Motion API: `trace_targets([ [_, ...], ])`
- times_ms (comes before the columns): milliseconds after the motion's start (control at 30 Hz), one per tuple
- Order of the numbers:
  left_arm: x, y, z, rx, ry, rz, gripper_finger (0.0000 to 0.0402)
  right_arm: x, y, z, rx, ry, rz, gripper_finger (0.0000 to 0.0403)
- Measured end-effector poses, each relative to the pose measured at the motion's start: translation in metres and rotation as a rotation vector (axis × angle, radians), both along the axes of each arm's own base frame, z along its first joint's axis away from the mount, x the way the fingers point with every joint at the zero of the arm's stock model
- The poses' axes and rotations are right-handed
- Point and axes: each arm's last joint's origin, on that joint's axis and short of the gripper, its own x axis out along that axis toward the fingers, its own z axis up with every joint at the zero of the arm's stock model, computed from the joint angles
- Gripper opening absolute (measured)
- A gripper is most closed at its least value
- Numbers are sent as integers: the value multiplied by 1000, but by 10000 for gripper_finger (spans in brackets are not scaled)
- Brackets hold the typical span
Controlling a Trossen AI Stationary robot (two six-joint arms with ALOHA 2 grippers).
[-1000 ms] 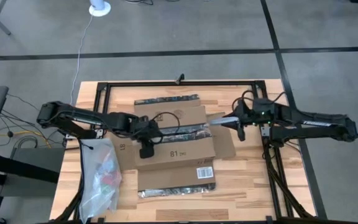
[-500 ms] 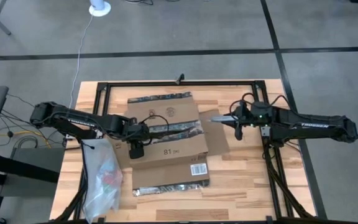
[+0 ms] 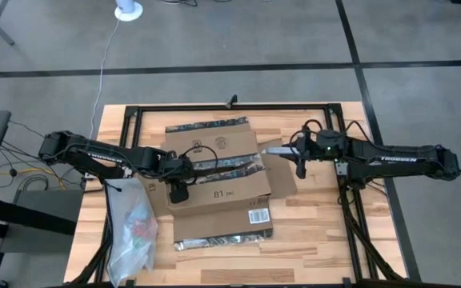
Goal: Unpack boxes
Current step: Break down the box until it is fully flat
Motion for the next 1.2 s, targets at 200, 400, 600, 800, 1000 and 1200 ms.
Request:
trace_targets([
  [200, 0, -2, 0, -15, -6, 25, 200, -2, -1, -17, 39, -19, 18, 116],
  [400, 0, -2, 0, -22, -3, 24, 200, -2, 7, -31, 96, -92, 33, 116],
  [600, 2, -2, 6, -18, -7, 9, 200, 0, 12, -35, 76, -45, 76, 116],
  [800, 7, -3, 22, -24, -52, 10, 200, 2, 16, -26, 14, 21, 137, 116],
  [1000, 19, -4, 51, -48, -172, 23, 200, 12, 16, -18, -38, 146, 188, 116],
  [1200, 36, -11, 75, -152, -257, 11, 200, 32, 18, -15, -110, 225, 262, 116],
])
